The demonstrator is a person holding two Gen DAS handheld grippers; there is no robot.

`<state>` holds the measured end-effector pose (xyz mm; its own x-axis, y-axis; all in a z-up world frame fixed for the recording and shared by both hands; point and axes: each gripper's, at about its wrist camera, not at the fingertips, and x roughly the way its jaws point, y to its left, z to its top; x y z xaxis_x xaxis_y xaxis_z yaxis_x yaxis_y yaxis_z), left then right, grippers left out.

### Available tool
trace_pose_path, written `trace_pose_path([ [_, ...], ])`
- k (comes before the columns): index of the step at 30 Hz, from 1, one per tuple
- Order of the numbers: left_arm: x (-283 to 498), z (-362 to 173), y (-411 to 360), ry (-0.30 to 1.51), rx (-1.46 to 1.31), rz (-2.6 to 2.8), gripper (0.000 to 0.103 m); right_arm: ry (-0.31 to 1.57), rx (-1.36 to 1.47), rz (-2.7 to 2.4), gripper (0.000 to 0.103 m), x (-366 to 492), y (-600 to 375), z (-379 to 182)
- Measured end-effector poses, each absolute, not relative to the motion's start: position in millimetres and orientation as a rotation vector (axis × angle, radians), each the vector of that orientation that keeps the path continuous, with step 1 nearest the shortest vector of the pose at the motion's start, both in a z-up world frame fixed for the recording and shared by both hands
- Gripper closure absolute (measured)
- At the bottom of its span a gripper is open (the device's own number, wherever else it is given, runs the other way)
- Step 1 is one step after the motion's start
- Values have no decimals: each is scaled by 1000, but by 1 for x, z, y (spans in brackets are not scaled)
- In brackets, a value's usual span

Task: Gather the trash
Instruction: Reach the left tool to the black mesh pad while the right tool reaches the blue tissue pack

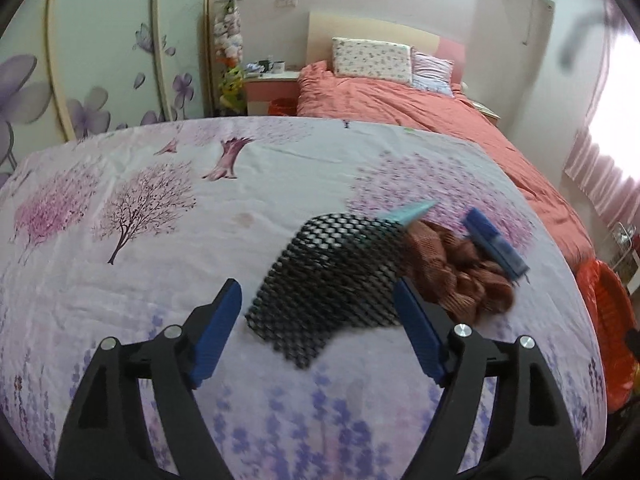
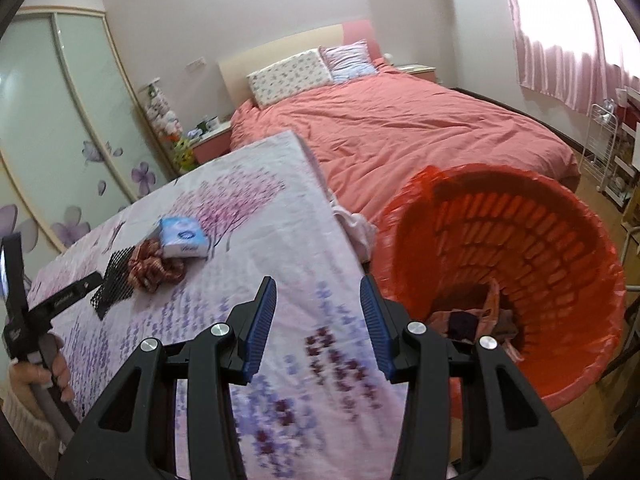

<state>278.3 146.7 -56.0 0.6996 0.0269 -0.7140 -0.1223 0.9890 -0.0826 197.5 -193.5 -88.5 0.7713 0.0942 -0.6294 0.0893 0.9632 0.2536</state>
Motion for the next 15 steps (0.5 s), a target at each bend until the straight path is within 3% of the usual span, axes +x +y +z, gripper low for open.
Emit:
trace_pose_path([
  [15, 311, -82, 142, 885, -105, 100, 25, 735, 250, 33, 58, 207, -170, -97],
])
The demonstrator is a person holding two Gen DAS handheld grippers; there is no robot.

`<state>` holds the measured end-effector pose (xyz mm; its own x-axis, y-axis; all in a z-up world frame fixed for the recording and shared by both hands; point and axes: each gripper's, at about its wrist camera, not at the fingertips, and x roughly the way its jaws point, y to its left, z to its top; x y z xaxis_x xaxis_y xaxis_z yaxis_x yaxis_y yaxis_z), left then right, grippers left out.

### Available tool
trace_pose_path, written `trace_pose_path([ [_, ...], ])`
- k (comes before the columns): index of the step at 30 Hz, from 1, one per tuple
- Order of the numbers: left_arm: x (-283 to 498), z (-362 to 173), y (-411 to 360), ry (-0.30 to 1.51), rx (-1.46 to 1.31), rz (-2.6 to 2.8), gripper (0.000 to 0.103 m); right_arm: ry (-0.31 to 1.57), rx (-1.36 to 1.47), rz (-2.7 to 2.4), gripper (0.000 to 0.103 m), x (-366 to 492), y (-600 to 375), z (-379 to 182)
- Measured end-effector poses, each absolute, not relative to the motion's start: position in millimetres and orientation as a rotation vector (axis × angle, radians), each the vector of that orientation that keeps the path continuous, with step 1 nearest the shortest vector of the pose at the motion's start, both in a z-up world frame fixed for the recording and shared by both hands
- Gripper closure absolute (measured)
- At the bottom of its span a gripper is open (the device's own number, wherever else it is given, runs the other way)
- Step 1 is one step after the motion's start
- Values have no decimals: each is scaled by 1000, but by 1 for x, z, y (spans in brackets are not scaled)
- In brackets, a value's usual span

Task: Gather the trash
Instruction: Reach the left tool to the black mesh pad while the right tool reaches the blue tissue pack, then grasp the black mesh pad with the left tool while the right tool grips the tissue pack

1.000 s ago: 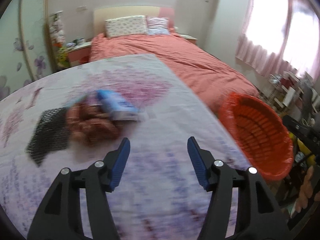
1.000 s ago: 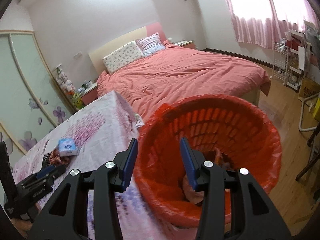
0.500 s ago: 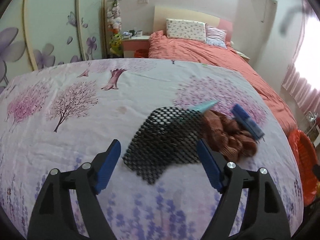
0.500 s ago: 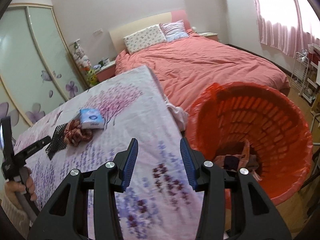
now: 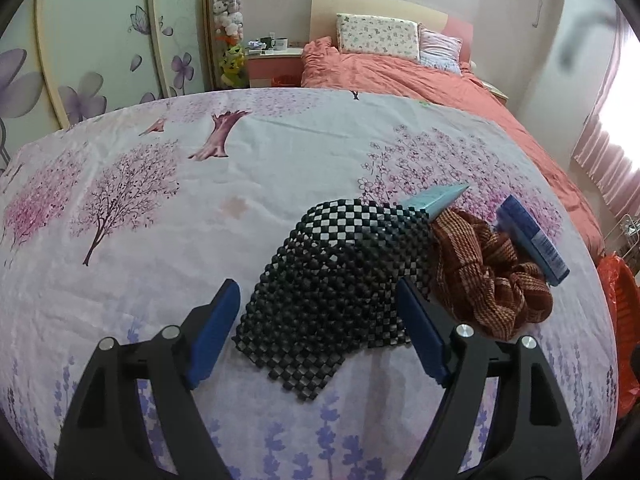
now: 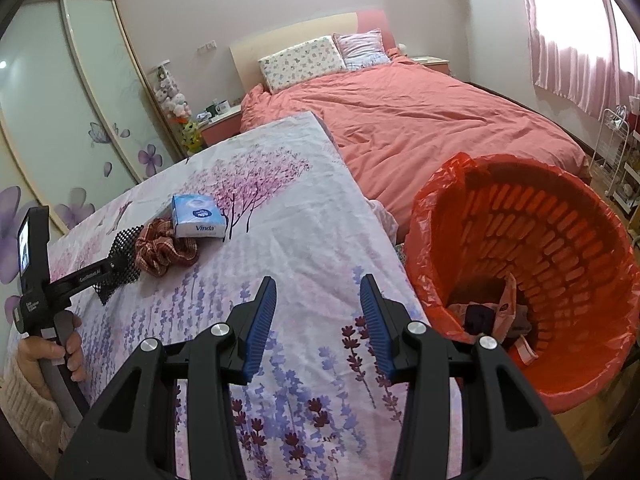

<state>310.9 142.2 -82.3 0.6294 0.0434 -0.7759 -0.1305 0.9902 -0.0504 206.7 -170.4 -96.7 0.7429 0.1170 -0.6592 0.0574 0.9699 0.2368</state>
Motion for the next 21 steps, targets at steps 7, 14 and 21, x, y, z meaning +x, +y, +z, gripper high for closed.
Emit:
trace_pose_path([
  [7, 311, -84, 141, 894, -84, 101, 49, 742, 243, 42, 58, 206, -166, -98],
  [14, 296, -78, 166, 883, -125, 94, 77, 744, 240, 53, 58, 205, -159, -98],
  [21, 287, -80, 194, 879, -157, 156, 75, 755, 224, 72, 58, 207, -143, -101],
])
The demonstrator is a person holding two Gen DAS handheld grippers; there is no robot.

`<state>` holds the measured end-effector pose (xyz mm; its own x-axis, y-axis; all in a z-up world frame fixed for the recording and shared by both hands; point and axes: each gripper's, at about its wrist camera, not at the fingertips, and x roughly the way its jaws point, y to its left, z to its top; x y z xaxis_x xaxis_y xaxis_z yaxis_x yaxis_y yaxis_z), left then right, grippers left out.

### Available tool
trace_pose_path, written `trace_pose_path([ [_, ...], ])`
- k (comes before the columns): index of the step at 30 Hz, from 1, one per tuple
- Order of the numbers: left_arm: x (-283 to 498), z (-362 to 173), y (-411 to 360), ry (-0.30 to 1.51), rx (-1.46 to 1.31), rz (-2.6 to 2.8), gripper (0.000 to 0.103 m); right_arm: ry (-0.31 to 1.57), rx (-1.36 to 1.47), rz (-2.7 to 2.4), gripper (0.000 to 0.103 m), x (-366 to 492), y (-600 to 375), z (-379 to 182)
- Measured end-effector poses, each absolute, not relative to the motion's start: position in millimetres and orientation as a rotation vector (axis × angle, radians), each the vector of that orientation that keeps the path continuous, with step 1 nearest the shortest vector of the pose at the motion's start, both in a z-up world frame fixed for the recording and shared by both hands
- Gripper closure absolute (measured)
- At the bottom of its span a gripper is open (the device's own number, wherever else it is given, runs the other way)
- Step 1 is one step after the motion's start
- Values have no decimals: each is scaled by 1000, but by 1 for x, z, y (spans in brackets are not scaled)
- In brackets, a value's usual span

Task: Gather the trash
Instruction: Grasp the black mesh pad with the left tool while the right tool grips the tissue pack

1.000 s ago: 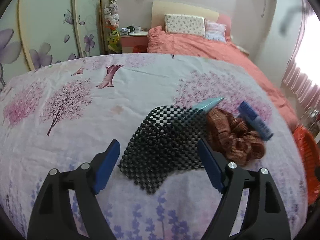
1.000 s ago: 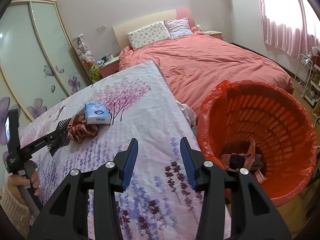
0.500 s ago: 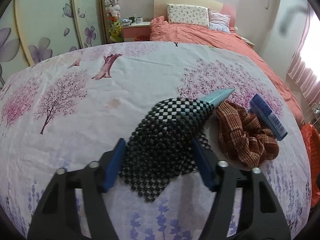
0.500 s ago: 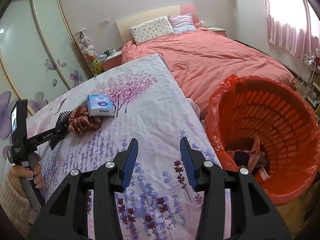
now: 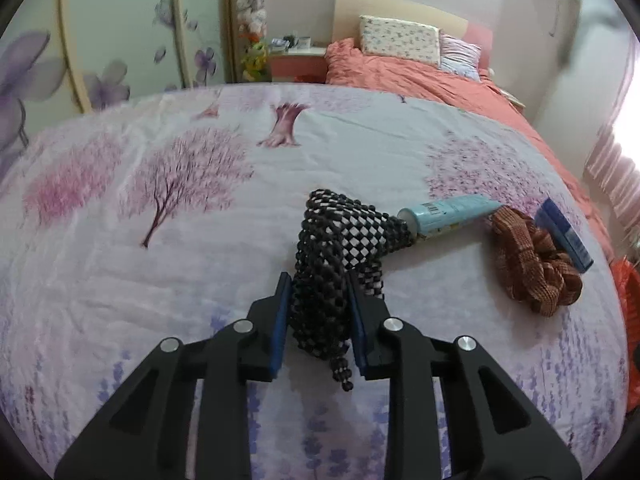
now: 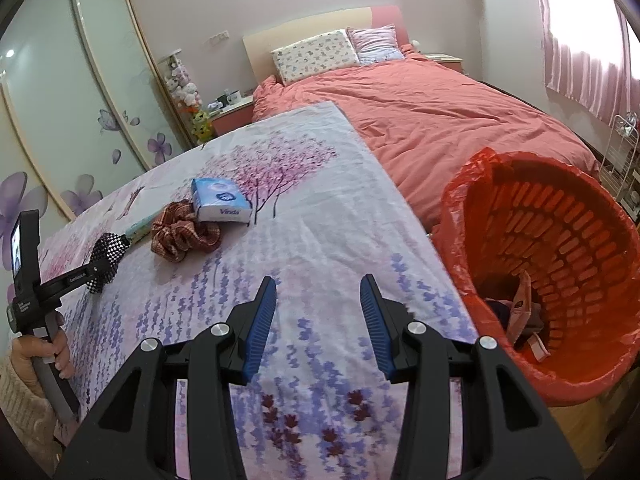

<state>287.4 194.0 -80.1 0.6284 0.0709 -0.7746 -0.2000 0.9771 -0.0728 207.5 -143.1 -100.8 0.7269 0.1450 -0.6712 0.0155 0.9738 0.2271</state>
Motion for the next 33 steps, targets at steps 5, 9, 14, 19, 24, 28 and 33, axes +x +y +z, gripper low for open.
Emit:
trace_pose_path([
  [5, 289, -80, 192, 883, -143, 165, 75, 762, 206, 90, 58, 208, -128, -103],
  [9, 287, -80, 193, 882, -156, 160, 75, 767, 183, 111, 58, 209, -109, -107],
  [14, 286, -81, 195, 882, -161, 159, 75, 762, 157, 128, 58, 216, -84, -106],
  [19, 286, -81, 195, 882, -160, 159, 75, 732, 151, 119, 58, 233, -71, -96],
  [24, 286, -82, 194, 883, -155, 162, 75, 727, 149, 114, 58, 266, -62, -85],
  [28, 286, -82, 194, 883, -154, 163, 75, 745, 114, 115, 58, 293, -49, -84],
  [33, 286, -82, 194, 883, -154, 163, 75, 771, 36, 120, 58, 313, -32, -89],
])
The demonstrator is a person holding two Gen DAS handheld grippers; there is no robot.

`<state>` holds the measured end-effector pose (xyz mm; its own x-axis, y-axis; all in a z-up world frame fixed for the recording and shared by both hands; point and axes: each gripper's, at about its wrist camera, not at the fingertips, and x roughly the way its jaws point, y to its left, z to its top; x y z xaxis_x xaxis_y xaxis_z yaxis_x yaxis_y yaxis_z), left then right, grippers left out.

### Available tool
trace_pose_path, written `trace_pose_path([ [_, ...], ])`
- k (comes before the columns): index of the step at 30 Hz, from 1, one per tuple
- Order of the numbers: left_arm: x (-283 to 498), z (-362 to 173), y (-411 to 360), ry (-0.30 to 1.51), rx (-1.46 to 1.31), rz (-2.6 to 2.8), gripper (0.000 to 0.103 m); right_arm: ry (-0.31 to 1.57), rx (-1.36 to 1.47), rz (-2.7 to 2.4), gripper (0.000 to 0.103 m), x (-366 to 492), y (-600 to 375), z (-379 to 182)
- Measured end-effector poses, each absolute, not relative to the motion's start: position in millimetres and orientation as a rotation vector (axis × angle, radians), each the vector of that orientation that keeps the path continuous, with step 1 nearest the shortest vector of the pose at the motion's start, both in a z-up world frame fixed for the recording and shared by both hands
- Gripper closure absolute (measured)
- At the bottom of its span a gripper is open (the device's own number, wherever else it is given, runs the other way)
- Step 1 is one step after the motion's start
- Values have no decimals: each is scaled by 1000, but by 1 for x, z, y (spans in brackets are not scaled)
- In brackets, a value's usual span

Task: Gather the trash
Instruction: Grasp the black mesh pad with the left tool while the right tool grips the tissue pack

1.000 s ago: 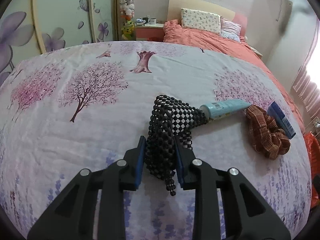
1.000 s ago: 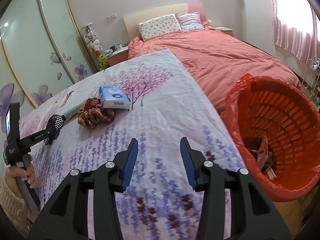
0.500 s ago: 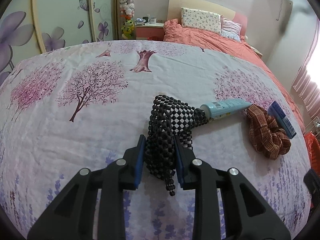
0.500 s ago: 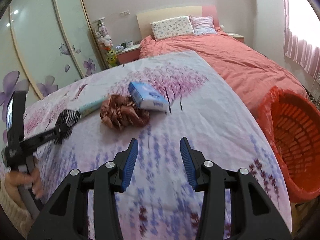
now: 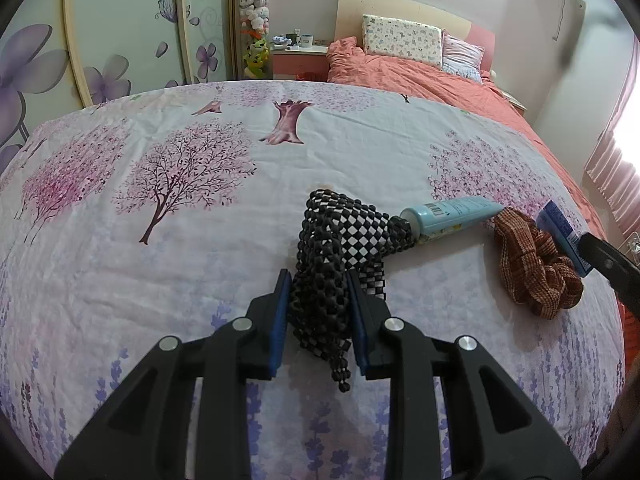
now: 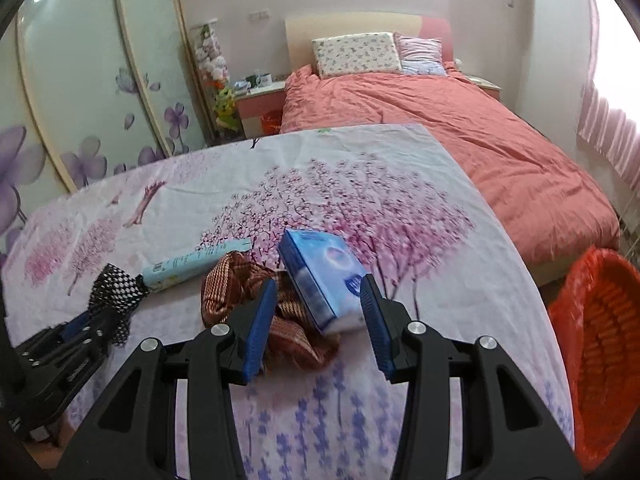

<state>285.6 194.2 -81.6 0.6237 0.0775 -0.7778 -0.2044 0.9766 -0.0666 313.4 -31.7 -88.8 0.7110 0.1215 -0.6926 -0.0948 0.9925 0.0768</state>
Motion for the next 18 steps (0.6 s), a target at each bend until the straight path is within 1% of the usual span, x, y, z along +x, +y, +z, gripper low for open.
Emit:
trace_pose_path([
  [7, 285, -82, 193, 884, -151, 164, 75, 817, -33, 75, 59, 322, -31, -102],
  [11, 285, -82, 193, 885, -148, 167, 75, 817, 14, 86, 63, 319, -41, -99],
  [13, 286, -82, 193, 886, -146, 168, 75, 816, 50, 77, 64, 317, -47, -98],
  [16, 286, -82, 192, 886, -143, 170, 75, 806, 61, 68, 63, 316, -50, -99],
  [18, 286, -82, 192, 886, -143, 170, 75, 801, 7, 59, 59, 316, -42, -102],
])
